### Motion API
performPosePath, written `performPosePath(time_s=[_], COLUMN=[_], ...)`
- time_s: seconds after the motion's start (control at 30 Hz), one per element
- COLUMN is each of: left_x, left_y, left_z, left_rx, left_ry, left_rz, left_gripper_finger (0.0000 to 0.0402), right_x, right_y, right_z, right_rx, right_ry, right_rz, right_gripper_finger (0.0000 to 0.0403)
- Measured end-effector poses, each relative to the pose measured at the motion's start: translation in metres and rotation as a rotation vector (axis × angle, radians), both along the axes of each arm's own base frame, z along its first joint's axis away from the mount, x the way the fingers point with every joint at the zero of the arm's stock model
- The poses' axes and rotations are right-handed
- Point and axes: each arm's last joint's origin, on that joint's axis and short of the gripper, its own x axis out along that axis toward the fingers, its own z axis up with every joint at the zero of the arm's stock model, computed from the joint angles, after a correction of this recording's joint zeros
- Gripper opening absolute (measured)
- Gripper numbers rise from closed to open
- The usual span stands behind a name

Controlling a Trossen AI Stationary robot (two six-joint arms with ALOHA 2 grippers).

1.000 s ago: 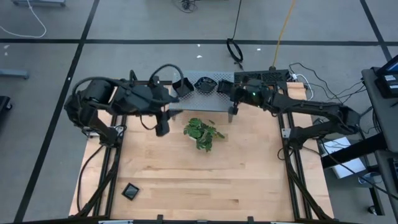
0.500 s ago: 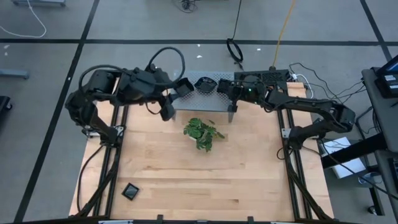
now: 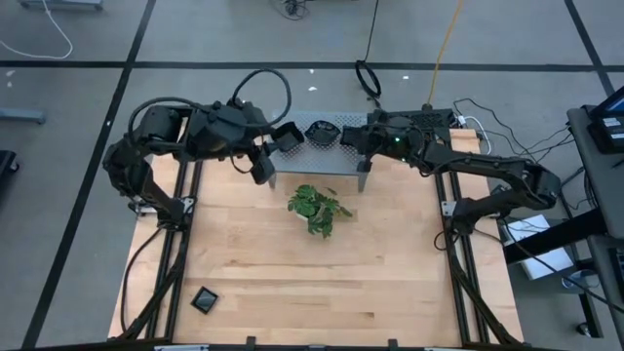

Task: Pick & Place Mini shaped plates
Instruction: Stack the square plate on top of the stacked square plates on the shelf

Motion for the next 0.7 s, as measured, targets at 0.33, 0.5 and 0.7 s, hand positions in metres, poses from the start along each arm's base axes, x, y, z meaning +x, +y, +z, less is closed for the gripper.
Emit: performPosePath(time_s=[0.33,0.5,0.7], left_x=[0.005,0.010,0.013], left_y=[-0.019,-0.052,-0.091], left_z=[-0.042,-0.080,-0.124], left_rx=[-0.491,-0.610,-0.678], left_ry=[0.252,0.483,0.692], left_rz=[-0.101,-0.197,-0.257], left_gripper_finger=[0.0168,0.0168,0.0168], right_x=[-0.012,-0.010,-0.004], right_y=[0.024,0.034,0.050], right_z=[0.037,0.040,0.040], right_rx=[0.125,0.212,0.292], right_ry=[-0.277,-0.329,-0.356], right_rz=[0.008,0.024,0.065], right_gripper_finger=[0.0113,0.0111,0.0111])
